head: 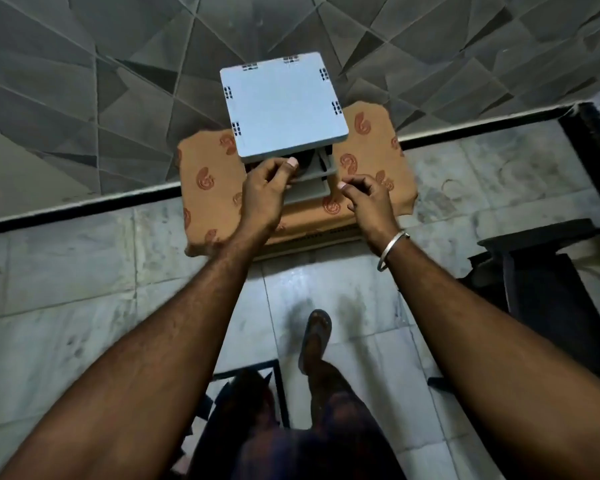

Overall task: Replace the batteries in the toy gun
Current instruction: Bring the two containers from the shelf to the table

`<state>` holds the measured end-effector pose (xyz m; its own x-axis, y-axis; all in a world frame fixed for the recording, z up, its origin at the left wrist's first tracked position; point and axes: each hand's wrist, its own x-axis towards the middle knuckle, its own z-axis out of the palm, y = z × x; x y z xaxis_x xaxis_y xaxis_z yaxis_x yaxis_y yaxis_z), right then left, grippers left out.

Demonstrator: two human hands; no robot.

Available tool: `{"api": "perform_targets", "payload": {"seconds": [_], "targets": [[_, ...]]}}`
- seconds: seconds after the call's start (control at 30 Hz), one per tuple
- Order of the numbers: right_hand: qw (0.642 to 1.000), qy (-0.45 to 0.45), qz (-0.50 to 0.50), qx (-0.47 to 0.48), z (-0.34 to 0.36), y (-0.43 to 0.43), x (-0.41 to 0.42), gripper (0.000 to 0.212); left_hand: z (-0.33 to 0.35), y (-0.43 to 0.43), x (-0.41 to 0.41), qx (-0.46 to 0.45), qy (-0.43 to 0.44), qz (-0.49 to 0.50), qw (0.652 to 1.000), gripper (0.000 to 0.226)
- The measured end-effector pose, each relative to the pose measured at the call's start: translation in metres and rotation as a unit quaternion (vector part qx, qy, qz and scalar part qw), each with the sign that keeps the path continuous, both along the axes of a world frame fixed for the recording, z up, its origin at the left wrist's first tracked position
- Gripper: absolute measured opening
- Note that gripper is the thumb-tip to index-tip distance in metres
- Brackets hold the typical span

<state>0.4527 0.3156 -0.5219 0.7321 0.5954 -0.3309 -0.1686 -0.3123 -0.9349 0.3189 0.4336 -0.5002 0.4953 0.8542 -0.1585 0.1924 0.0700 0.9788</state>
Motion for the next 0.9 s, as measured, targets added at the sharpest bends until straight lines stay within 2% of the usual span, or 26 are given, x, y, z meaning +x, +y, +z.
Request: {"api": "perform_targets", "payload": {"seconds": [0.23, 0.5, 0.7, 0.9], "targets": [[0.998, 0.0, 0.004, -0.067, -0.081, 0.051, 0.053, 0.009, -0.068, 0.029, 0.044, -0.068, 0.029, 0.039, 0.996, 0.025], [0.993, -0.028, 0.0, -0.118, -0.155, 0.113, 0.087, 0.018, -0.149, 0.06, 0.053, -0.094, 0.111, 0.059, 0.988, 0.033], [0.981, -0.108, 0.033, -0.157, -0.183, 0.139, 0.106, 0.029, -0.177, 0.084, 0.068, -0.094, 0.135, 0.152, 0.975, 0.022], [0.966, -0.159, 0.051, -0.199, -0.201, 0.161, 0.121, 0.032, -0.186, 0.111, 0.088, -0.116, 0.169, 0.231, 0.951, 0.036]]}}
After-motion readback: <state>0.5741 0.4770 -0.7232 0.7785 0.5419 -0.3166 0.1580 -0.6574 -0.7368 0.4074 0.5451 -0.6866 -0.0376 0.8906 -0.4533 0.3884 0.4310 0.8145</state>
